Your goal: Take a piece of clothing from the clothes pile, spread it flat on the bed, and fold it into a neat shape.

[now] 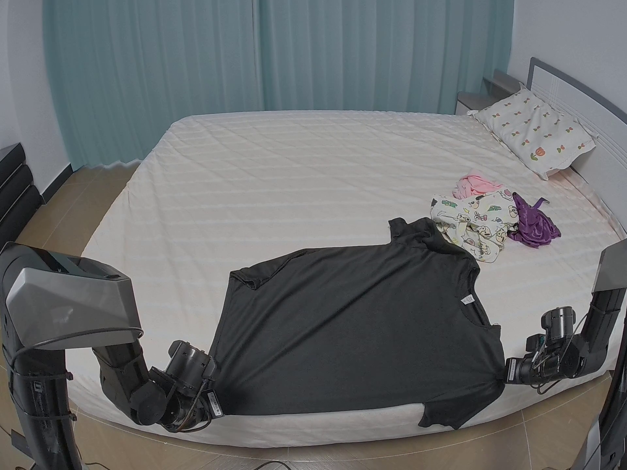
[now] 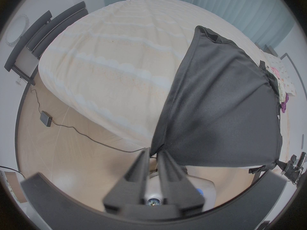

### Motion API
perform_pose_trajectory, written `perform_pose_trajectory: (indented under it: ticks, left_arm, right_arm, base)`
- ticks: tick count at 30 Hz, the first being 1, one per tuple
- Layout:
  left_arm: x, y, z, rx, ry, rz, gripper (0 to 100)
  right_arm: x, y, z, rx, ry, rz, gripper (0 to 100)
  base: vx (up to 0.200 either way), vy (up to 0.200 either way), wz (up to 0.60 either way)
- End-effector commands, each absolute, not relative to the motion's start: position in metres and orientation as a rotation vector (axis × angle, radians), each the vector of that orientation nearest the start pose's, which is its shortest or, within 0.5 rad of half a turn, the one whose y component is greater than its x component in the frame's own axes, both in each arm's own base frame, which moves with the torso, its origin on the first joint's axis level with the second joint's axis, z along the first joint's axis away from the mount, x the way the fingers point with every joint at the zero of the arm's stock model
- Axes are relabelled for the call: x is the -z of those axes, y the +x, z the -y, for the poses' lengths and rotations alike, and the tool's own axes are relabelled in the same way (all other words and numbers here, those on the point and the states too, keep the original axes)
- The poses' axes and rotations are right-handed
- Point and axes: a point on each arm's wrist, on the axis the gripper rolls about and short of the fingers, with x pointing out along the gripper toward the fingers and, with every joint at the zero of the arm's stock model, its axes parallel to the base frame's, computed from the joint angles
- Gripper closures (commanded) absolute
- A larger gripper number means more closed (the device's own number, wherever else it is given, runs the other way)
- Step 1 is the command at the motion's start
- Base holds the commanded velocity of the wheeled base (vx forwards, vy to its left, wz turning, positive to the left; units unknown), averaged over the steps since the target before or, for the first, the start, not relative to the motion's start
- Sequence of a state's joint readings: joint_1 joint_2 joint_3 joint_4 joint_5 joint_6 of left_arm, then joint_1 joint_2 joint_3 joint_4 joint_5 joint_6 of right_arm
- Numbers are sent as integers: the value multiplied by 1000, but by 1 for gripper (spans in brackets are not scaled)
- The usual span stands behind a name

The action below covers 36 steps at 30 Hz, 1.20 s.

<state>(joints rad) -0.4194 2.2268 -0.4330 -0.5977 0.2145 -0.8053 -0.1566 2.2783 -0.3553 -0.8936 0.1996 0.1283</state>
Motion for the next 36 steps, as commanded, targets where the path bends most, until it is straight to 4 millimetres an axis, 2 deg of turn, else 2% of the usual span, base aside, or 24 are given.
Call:
perform_pose_trajectory:
  ticks: [1, 4, 7, 9, 12, 14, 15, 16, 20, 27, 36]
  left_arm:
    - [44, 234, 101, -274, -340, -1115, 0]
    - [44, 234, 102, -272, -340, -1114, 0]
    - [39, 235, 102, -262, -349, -1096, 0]
    - [27, 237, 101, -252, -376, -1059, 0]
    - [0, 244, 98, -208, -452, -977, 0]
    - [-14, 248, 96, -174, -499, -939, 0]
    - [-16, 249, 96, -172, -503, -934, 0]
    - [-23, 254, 96, -157, -534, -908, 0]
    - [-27, 265, 93, -168, -599, -885, 0]
    - [-27, 269, 92, -164, -631, -886, 0]
    - [-23, 272, 90, -166, -684, -910, 0]
  right_arm:
    - [50, 257, 36, 24, 298, -1012, 0]
    - [47, 258, 36, 22, 299, -1001, 0]
    - [29, 261, 42, 36, 327, -927, 0]
    - [16, 263, 44, 35, 373, -873, 0]
    - [-11, 269, 42, 11, 496, -776, 0]
    - [-21, 271, 40, 12, 583, -743, 0]
    - [-21, 271, 39, 11, 588, -741, 0]
    - [-23, 272, 31, 0, 648, -745, 0]
    - [-16, 275, 20, -3, 708, -777, 0]
    - [-16, 273, 16, -14, 708, -789, 0]
    - [-14, 272, 14, -17, 707, -798, 0]
  base:
    - [0, 0, 0]
    - [0, 0, 0]
    - [0, 0, 0]
    - [0, 0, 0]
    - [0, 0, 0]
    - [0, 0, 0]
    - [0, 0, 0]
    - [0, 0, 0]
    - [100, 0, 0]
    - [200, 0, 0]
    - [0, 0, 0]
